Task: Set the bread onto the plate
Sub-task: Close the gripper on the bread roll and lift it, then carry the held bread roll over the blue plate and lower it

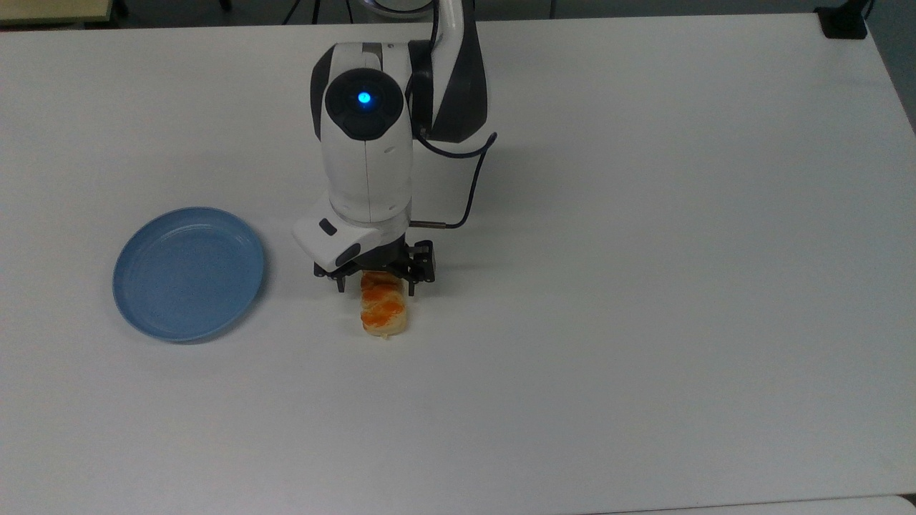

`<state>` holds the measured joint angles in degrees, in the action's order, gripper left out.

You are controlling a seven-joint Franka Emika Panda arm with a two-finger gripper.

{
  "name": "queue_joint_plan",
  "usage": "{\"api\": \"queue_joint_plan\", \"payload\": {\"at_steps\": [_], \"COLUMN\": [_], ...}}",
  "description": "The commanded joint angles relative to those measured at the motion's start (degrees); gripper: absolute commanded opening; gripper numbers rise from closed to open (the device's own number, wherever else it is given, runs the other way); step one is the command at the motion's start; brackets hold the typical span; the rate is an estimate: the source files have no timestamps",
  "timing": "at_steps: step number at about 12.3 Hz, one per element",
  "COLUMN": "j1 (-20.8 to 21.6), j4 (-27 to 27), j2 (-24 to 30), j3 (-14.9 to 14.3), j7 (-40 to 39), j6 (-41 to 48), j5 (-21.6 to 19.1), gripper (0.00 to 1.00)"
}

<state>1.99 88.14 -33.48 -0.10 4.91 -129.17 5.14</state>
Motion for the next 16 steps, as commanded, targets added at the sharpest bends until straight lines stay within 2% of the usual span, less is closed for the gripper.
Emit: {"api": "queue_joint_plan", "payload": {"at_steps": [1,2,3,4,7,9,10,12,15,16], "j1": [0.5,0.5,0.4,0.3,-1.3,-2.1,-2.1,-3.5,-8.7,-9.4], "j4": [-0.2,-0.2,-0.2,-0.2,-1.7,-2.8,-3.1,-3.1,-3.1,-3.1], "j2": [-2.0,-2.0,-1.9,-1.2,2.5,2.6,2.5,1.9,0.3,-0.3], "j3": [-0.3,-0.3,-0.3,-0.3,-0.7,-3.1,-5.7,-8.2,-8.3,-8.3], "j7": [0.1,0.5,0.5,0.5,-2.0,-7.5,-10.9,-16.9,-23.5,-24.3], "j6": [-2.9,-3.2,-3.2,-2.8,0.4,1.9,1.8,1.3,-1.4,-2.5], "j5": [0.9,0.9,1.0,1.0,1.0,1.0,0.9,0.7,0.8,0.9], "gripper": [0.82,0.62,0.46,0.43,0.43,0.43,0.43,0.44,0.45,0.45]}}
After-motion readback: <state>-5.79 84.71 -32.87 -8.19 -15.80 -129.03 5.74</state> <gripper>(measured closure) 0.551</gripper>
